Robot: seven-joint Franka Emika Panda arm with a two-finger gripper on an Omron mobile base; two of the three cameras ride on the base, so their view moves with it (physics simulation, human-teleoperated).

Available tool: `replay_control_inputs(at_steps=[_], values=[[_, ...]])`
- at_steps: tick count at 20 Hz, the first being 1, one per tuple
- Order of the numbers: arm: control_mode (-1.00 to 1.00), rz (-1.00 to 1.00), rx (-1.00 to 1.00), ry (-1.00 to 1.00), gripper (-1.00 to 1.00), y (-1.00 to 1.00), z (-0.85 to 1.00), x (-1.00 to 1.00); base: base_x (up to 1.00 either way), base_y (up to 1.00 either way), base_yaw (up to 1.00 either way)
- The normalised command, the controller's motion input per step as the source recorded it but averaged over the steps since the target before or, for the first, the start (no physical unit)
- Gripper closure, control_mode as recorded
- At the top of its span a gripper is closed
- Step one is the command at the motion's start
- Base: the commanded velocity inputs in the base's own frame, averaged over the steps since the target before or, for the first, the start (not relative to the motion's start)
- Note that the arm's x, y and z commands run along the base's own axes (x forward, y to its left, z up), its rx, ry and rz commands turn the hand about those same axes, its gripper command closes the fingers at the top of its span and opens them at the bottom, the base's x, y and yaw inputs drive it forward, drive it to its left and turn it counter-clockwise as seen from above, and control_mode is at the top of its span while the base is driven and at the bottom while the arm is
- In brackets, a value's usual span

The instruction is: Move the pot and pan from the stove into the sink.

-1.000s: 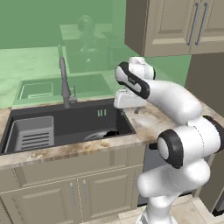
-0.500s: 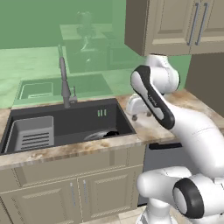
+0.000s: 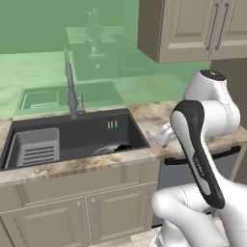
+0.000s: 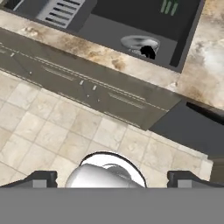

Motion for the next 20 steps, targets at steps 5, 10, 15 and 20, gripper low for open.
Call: replay_control_inputs(at_steps=[5, 10, 15, 20], values=[[-1.00, 0.03, 0.00, -0.41, -1.00, -0.03, 0.13, -0.62, 0.00, 0.00, 0.00], [-1.00, 0.05, 0.00, -0.31, -1.00, -0.05, -0.20, -0.59, 0.00, 0.00, 0.00], [-1.00, 0.03, 0.00, -0.09, -1.00, -0.06, -0.20, -0.30, 0.00, 0.00, 0.00], [1.00, 0.00, 0.00, 0.00, -1.00, 0.00, 0.00, 0.00, -0.01, 0.00, 0.00]])
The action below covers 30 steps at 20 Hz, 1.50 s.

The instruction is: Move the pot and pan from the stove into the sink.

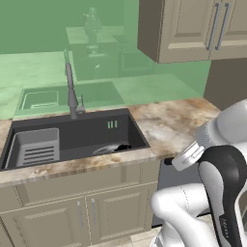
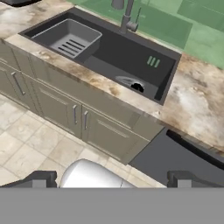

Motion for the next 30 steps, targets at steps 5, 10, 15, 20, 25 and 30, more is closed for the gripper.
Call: replay_control_inputs(at_steps=[5, 10, 15, 20, 25, 30], values=[[1.00, 0.00, 0.00, 0.00, -1.00, 0.00, 0.00, 0.00, -0.46, -0.09, 0.00], [1.00, 0.00, 0.00, 0.00, -1.00, 0.00, 0.00, 0.00, -0.79, -0.20, 0.00], [1.00, 0.00, 0.00, 0.00, -1.00, 0.00, 0.00, 0.00, -0.80, -0.18, 0.00], [1.00, 0.00, 0.00, 0.00, -1.00, 0.00, 0.00, 0.00, -0.55, -0.10, 0.00], [1.00, 0.00, 0.00, 0.00, -1.00, 0.00, 0.00, 0.00, -0.04, -0.03, -0.03], [1.00, 0.00, 0.00, 0.00, -1.00, 0.00, 0.00, 0.00, -0.04, -0.17, -0.36]])
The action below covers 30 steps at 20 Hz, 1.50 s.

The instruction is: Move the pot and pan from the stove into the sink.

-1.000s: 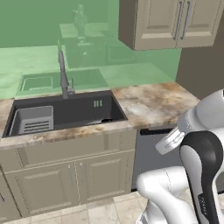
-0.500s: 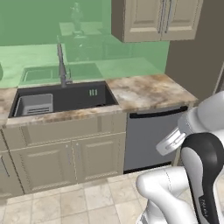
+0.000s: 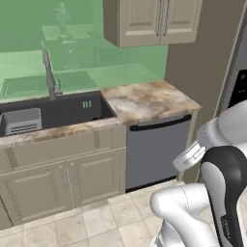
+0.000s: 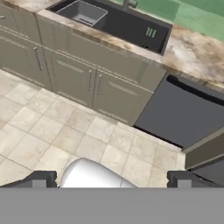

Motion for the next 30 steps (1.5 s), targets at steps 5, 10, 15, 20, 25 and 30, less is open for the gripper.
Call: replay_control_inputs(at_steps=[5, 10, 15, 20, 25, 30], values=[[1.00, 0.00, 0.00, 0.00, -1.00, 0.00, 0.00, 0.00, 0.00, 0.00, -0.49], [1.00, 0.00, 0.00, 0.00, -1.00, 0.00, 0.00, 0.00, 0.00, 0.00, -0.50], [1.00, 0.00, 0.00, 0.00, -1.00, 0.00, 0.00, 0.00, 0.00, 0.00, -0.50], [1.00, 0.00, 0.00, 0.00, -1.00, 0.00, 0.00, 0.00, 0.00, 0.00, -0.50], [1.00, 0.00, 0.00, 0.00, -1.00, 0.00, 0.00, 0.00, 0.00, 0.00, -0.50], [1.00, 0.00, 0.00, 0.00, -1.00, 0.00, 0.00, 0.00, 0.00, 0.00, -0.50]])
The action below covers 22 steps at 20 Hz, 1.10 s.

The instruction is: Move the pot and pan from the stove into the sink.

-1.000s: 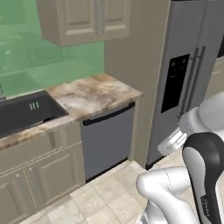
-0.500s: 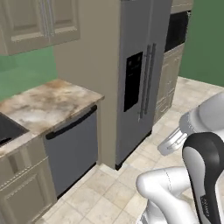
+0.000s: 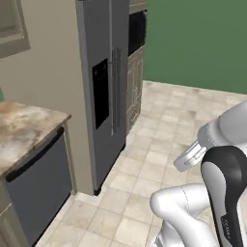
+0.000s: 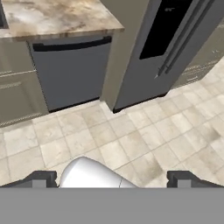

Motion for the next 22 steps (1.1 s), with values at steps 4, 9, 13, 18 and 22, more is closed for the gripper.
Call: replay_control_inputs(at_steps=[4, 9, 13, 18, 22], values=[[1.00, 0.00, 0.00, 0.00, -1.00, 0.00, 0.00, 0.00, 0.00, 0.00, -0.50], [1.00, 0.00, 0.00, 0.00, -1.00, 0.00, 0.00, 0.00, 0.00, 0.00, -0.50], [1.00, 0.00, 0.00, 0.00, -1.00, 0.00, 0.00, 0.00, 0.00, 0.00, -0.50], [1.00, 0.00, 0.00, 0.00, -1.00, 0.00, 0.00, 0.00, 0.01, -0.06, -0.48], [1.00, 0.00, 0.00, 0.00, -1.00, 0.00, 0.00, 0.00, 0.00, -0.07, -0.36]])
